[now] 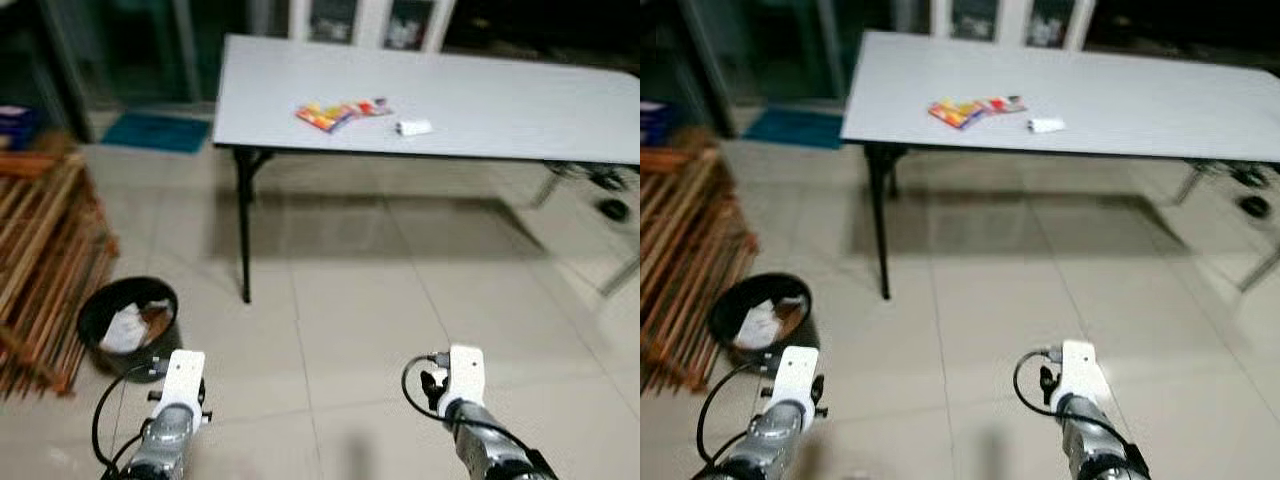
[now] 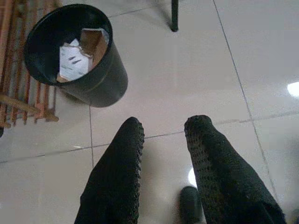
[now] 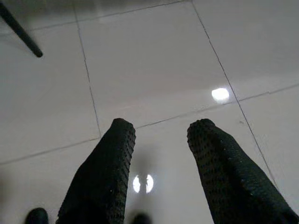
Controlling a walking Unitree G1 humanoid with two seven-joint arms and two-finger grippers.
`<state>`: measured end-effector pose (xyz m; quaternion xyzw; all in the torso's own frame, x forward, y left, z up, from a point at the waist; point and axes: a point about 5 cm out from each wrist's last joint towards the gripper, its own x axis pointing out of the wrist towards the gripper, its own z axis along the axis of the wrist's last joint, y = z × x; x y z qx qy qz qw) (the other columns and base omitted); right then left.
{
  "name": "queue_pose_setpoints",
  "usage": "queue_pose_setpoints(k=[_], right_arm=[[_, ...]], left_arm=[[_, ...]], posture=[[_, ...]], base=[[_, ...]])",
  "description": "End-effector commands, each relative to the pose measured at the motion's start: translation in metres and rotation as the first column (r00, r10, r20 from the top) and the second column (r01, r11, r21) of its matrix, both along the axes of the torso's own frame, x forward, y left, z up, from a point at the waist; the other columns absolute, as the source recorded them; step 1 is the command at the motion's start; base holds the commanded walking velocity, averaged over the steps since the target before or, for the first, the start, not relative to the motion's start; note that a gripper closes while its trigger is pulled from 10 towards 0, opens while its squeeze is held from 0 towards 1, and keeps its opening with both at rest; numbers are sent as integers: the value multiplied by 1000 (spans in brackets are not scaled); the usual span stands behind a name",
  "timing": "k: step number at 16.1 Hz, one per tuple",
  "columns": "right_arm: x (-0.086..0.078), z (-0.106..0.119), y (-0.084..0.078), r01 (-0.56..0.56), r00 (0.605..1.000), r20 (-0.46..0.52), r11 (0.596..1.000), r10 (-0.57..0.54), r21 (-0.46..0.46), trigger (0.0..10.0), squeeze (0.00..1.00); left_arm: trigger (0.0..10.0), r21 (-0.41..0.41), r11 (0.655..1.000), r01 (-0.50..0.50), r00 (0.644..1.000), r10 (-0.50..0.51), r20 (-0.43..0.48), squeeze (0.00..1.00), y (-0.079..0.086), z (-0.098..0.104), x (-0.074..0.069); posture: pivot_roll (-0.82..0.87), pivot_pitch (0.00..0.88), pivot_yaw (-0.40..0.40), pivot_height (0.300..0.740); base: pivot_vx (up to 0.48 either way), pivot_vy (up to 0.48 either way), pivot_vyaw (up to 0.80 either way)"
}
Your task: Picking trash to rubbish bin
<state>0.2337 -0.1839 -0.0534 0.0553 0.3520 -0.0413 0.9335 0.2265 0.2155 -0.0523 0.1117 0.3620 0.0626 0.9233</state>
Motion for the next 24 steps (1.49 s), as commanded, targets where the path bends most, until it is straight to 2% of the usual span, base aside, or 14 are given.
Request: queue_pose_setpoints(k=[1,4,12,21,24], right_arm=[[-1,1,-10,28,1000,4,999,-28,-15,10000,0],[-3,-1,-10,35,999,-1,999,-35,-10,10000,0],[-3,0,-9,25,1000,-1,1000,-25,-1,10000,0],[-3,0,-9,28,1000,-2,1000,-28,5,10000,0],[-3,-1,-9,25,1000,-4,1000,-25,7,10000,0]], left_arm=[[10000,-16,1000,12,1000,-12,-25,0,-9,-5,-5],[10000,-14,1000,15,999,-15,-28,0,-8,-5,-5],[10000,-14,1000,17,999,-18,-28,0,-8,-6,-6],[10000,-11,1000,10,1000,-10,-24,0,-8,-5,-5],[10000,-45,998,-32,999,32,2,0,-7,-1,0]], posture=[[38,12,-84,740],[37,15,-81,740],[37,14,-84,740],[37,12,-85,740],[37,12,-85,740]], base=[[0,0,800],[0,0,800],[0,-480,0],[0,0,0],[0,0,0]])
